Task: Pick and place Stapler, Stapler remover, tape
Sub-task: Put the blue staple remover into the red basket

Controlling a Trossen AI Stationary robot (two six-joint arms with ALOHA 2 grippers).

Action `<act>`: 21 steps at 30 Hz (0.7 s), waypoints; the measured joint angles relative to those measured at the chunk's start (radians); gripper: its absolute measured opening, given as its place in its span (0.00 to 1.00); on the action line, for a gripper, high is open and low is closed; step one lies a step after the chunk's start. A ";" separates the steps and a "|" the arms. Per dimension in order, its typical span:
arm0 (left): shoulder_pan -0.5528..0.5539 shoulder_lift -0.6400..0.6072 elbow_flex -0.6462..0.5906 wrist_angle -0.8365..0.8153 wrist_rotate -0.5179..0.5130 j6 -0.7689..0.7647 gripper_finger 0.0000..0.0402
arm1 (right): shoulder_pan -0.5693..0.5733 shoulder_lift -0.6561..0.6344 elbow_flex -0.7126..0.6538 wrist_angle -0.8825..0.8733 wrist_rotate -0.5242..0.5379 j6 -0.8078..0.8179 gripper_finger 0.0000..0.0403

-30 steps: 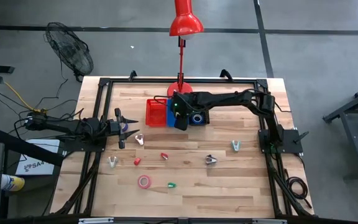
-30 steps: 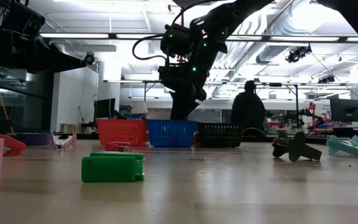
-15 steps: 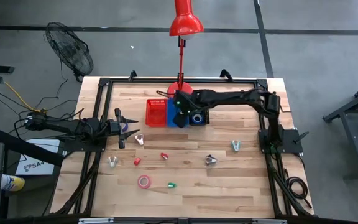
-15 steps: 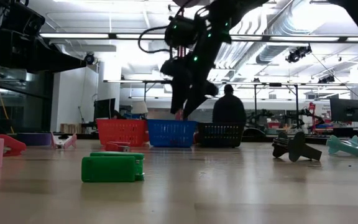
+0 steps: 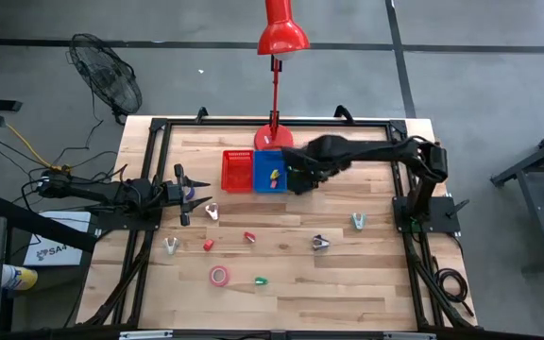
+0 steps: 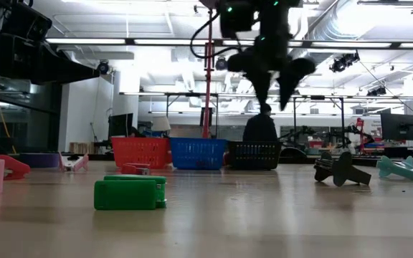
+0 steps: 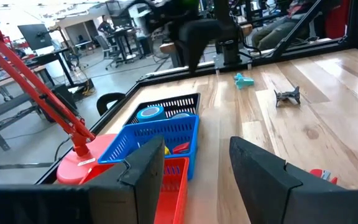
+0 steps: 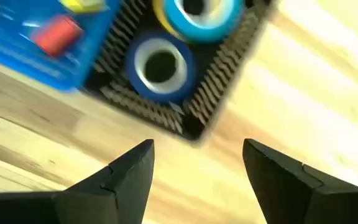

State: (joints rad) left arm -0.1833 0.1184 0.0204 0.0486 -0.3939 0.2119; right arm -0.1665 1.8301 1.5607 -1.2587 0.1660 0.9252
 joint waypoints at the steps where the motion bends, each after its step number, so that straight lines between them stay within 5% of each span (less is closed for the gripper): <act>1: 0.000 0.000 0.000 0.000 0.000 0.000 0.45 | 0.016 -0.006 -0.008 -0.028 0.005 0.041 0.59; 21: 0.000 0.000 0.000 0.000 0.047 0.000 0.45 | 0.414 -0.197 -0.414 0.120 -0.086 0.844 0.59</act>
State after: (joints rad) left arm -0.1837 0.1184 0.0204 0.0487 -0.3464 0.2119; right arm 0.2472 1.6329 1.1463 -1.1384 0.0801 1.7694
